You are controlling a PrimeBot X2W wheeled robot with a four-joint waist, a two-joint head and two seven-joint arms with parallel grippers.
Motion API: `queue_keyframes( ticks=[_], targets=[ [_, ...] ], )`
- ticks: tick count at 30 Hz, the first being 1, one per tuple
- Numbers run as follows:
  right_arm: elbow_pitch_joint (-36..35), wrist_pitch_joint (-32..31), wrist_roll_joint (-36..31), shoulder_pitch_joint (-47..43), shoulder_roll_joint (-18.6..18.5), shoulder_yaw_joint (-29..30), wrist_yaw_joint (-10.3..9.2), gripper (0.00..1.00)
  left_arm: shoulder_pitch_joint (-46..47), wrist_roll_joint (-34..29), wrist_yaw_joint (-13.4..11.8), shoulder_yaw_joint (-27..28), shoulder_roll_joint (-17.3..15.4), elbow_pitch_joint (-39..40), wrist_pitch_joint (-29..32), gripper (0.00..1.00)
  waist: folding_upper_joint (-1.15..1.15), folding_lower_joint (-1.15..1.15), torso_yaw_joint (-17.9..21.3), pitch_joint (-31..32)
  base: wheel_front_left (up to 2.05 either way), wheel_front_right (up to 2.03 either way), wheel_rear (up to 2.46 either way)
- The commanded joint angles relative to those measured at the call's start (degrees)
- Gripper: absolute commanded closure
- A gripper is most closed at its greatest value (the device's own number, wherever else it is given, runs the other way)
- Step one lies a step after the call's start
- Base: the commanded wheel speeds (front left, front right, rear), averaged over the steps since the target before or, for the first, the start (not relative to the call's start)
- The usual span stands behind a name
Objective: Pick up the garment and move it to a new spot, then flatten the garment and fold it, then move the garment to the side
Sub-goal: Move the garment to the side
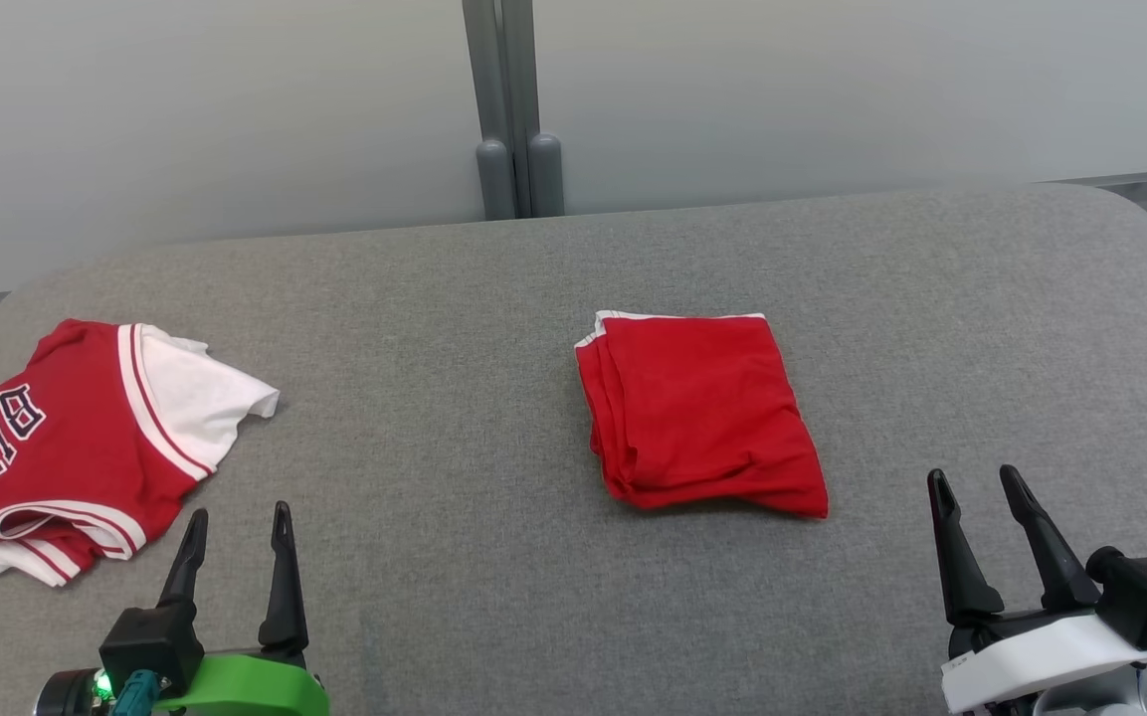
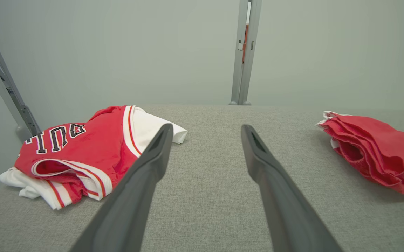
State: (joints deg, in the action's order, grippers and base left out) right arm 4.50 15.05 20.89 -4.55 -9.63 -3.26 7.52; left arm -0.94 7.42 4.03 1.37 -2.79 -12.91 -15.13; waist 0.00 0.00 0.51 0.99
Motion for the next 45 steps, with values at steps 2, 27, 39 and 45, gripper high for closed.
queue_keyframes(
  ticks=[2, 27, 39, 45],
  targets=[
    [0.3, 0.18, -0.47, -0.64, 0.04, -0.14, -0.07, 0.0, -0.96, -0.34, 0.12, 0.12, -0.25, 0.03, -0.01, 0.0, 0.0, 0.0, -0.05, 0.04, 0.0, 0.0, 0.0],
    [8.63, -2.01, 0.84, 13.57, -6.46, -4.88, -0.08, 0.0, 1.73, 0.47, 0.21, -1.43, -0.24, -0.23, -0.01, 0.0, 0.0, 0.0, -2.22, -2.77, 0.0, 0.0, 0.0],
    [24.26, -3.55, 3.11, 30.56, -9.26, -12.95, -0.08, 0.0, 5.72, 1.71, -0.44, -4.29, -0.24, -0.85, -0.01, 0.0, 0.0, 0.0, -6.54, -8.31, 0.0, 0.0, 0.0],
    [33.61, -4.05, 5.42, 35.48, -9.49, -15.86, -0.08, 0.0, 7.32, 2.27, -1.02, -5.64, -0.23, -0.9, -0.02, 0.0, 0.0, 0.0, -8.24, -10.7, 0.0, 0.0, 0.0]
  ],
)
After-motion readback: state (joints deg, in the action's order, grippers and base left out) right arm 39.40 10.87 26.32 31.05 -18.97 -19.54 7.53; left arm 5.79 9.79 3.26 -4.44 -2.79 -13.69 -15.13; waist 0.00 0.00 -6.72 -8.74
